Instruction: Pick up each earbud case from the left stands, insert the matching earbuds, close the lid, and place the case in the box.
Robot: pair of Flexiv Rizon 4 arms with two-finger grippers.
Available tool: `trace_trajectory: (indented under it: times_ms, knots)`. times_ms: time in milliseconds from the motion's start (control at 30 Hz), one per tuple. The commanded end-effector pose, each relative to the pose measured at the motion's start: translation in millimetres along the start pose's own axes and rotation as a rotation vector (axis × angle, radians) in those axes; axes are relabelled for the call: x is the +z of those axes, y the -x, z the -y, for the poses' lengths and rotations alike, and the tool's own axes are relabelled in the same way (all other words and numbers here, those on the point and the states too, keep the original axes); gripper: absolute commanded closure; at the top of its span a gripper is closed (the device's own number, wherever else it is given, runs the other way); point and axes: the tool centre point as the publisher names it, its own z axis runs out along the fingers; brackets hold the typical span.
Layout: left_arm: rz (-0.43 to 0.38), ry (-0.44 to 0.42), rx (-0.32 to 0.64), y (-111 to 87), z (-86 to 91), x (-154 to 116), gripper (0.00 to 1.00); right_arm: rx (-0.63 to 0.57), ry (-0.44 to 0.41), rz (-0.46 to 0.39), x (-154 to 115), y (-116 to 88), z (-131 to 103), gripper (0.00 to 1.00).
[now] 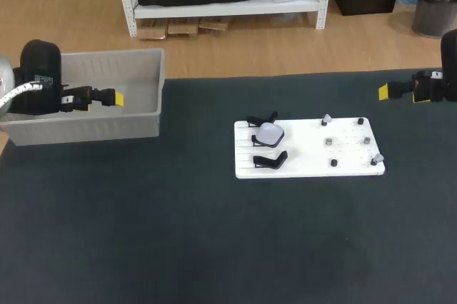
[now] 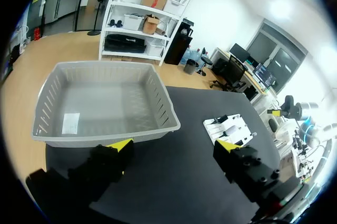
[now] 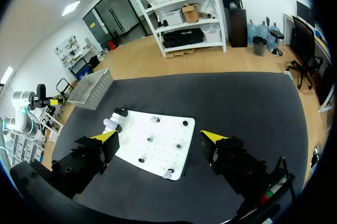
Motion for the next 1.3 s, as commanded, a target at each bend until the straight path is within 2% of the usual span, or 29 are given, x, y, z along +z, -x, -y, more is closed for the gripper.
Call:
trace_trajectory:
  times_ms: [33,400,467,500,567,600,700,833,900,1000,1067,1300]
  knots:
    - [-0.009,0.011,-0.003,1.8,2.4,0,0.00,-0.001,0.002,0.000,1,0,1,0.00]
    - [-0.009,0.011,-0.003,1.8,2.4,0,0.00,-0.001,0.002,0.000,1,0,1,0.00]
    - [0.091,-0.090,0.086,3.4,3.5,2,0.00,-0.001,0.002,0.000,1,0,1,0.00]
    - [0.133,-0.183,0.149,3.8,4.7,1,0.00,-0.001,0.002,0.000,1,0,1,0.00]
    - [0.224,-0.246,0.292,3.7,6.1,1,0.00,-0.001,0.002,0.000,1,0,1,0.00]
    - [0.280,-0.311,0.369,2.6,7.6,-1,0.00,-0.001,0.002,0.000,1,0,1,0.00]
    - [0.378,-0.483,0.510,-0.5,9.1,-4,0.00,-0.001,0.002,0.000,1,0,1,0.00]
    - [0.423,-0.645,0.708,-3.5,15.5,-7,0.00,-0.001,0.002,0.000,1,0,1,0.00]
    - [0.418,-0.692,0.783,-4.0,19.9,-7,0.00,-0.001,0.002,0.000,1,0,1,0.00]
    - [0.398,-0.708,0.875,-4.4,29.3,-7,0.00,-0.001,0.002,0.000,1,0,1,0.00]
    - [0.367,-0.637,0.910,-4.2,37.4,-7,0.00,-0.001,0.002,0.000,1,0,1,0.00]
    - [0.367,-0.637,0.910,-4.2,37.4,-7,0.00,-0.001,0.002,0.000,1,0,1,0.00]
